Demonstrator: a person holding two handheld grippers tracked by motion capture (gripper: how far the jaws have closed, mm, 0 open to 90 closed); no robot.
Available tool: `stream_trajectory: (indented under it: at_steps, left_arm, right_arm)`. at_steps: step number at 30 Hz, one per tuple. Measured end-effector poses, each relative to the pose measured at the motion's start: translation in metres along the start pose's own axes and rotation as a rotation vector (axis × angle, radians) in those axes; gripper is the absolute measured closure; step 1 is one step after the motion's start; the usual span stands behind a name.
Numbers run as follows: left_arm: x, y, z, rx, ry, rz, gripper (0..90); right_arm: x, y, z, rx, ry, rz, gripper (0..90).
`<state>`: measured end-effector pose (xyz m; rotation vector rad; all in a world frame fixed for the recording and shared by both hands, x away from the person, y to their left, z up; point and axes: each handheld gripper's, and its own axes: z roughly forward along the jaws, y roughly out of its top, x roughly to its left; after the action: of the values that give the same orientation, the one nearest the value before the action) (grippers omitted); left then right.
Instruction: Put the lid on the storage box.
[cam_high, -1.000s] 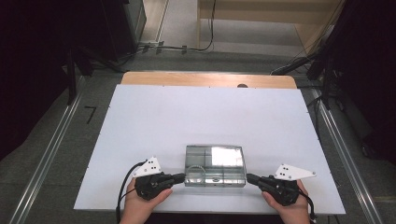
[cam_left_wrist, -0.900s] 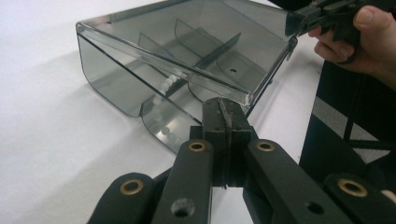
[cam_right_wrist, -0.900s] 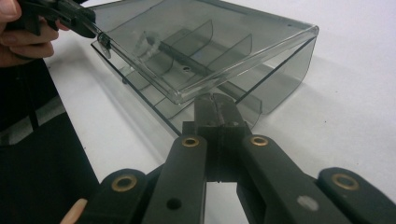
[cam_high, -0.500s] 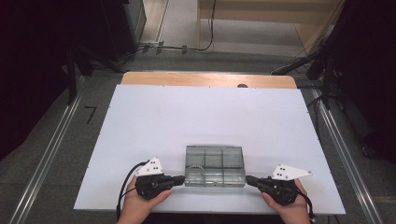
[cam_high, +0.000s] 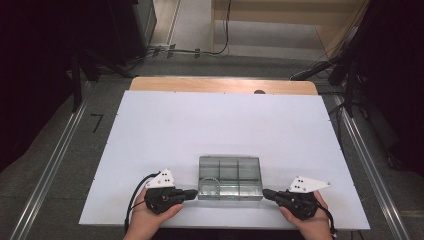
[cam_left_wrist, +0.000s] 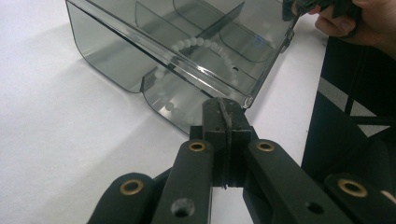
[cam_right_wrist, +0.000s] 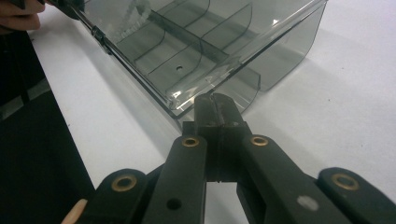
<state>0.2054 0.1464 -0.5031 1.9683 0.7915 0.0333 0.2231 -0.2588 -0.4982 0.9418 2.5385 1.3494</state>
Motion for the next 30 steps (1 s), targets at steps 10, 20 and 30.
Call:
stream_trajectory:
  at_steps: [10, 20, 30]
  left_arm:
    - [0.002, 0.002, -0.007, -0.063, 0.014, -0.024, 68.6]
    - [-0.003, 0.006, -0.008, -0.100, 0.079, -0.008, 35.2]
    - [-0.002, 0.007, -0.018, -0.183, 0.078, 0.003, 12.6]
  right_arm:
    - [-0.003, 0.001, -0.005, -0.039, -0.016, 0.013, 72.0]
    - [-0.004, 0.008, -0.018, -0.143, -0.027, 0.044, 38.5]
    - [-0.007, 0.010, -0.029, -0.228, -0.018, 0.016, 15.3]
